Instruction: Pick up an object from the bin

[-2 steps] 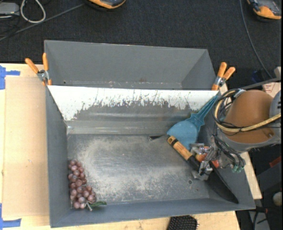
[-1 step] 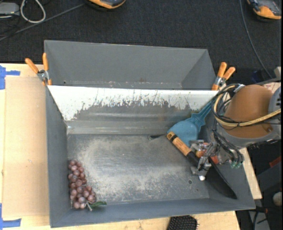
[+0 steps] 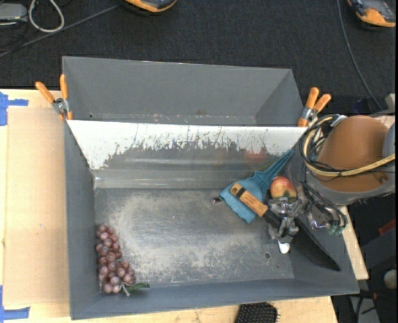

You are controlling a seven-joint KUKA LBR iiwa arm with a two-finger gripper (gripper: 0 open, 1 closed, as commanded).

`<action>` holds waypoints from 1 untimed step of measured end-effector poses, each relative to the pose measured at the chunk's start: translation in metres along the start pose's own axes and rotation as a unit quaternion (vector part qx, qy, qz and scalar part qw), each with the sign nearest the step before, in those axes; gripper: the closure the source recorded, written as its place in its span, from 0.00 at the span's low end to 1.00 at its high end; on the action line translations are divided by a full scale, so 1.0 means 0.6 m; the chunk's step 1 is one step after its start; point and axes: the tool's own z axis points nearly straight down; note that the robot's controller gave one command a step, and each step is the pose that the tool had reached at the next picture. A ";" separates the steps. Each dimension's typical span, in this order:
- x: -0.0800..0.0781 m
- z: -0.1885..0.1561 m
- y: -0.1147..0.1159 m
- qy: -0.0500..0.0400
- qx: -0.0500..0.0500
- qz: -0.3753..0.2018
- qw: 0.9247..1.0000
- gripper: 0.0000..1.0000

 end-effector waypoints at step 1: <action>-0.032 -0.012 -0.012 0.000 -0.003 0.023 1.000 1.00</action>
Offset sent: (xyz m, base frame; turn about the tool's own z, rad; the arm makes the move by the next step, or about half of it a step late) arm 0.0322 -0.0147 -0.0129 -0.4523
